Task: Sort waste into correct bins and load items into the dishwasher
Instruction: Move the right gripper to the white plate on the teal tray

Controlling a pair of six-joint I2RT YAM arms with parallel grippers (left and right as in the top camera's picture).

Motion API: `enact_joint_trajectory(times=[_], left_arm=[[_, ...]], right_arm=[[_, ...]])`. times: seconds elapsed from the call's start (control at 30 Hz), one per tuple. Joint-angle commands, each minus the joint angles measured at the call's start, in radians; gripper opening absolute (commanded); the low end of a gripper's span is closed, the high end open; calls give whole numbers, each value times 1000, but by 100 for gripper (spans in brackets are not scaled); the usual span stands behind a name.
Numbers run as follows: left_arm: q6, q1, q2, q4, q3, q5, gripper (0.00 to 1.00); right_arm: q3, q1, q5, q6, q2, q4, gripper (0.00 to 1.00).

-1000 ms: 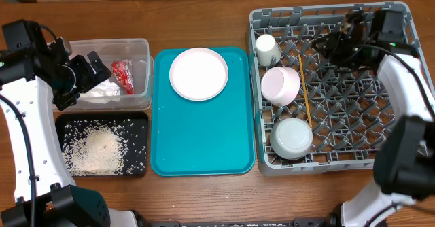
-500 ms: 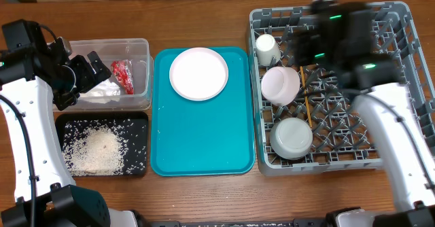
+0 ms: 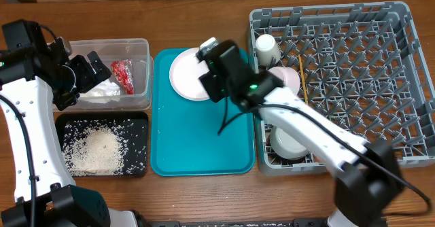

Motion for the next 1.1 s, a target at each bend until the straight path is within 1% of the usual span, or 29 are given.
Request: enact_joint_trajectory(times=[0.0,0.07,0.13,0.2,0.27,0.37,0.4,0.57,0.7,0.83,0.97,1.07], left_arm=[[11,-5,-16,1,13,-6,100],[11,-5,-16,1,13,-6,100],[11,-5,-16,1,13,-6,100],[11,-5,-16,1,13,-6,100],[11,-5,-16,1,13,-6,100],[11,-5,-16,1,13,-6,100],[11,-5,-16,1,13,-6,100],[11,-5,-16,1,13,-6,100],[11,-5,-16,1,13,-6,100],[11,-5,-16,1,13,-6,100],[11,-5,-16,1,13,-6,100],[11,-5,-16,1,13,-6,100]], right_arm=[[8,3,15,-3,62,44,56],[8,3,-20,-3,106,82,55],[8,3,-45,-3,144,116,49],[8,3,-53,-3,180,145,39],[8,3,-53,-2,216,169,25],[8,3,-87,5,269,192,15],[8,3,-100,8,277,191,13],[8,3,-161,111,293,137,8],[9,3,-199,190,288,55,7],[10,3,-292,198,272,-30,7],[10,3,-379,250,260,-107,7],[10,3,-392,249,256,-156,7]])
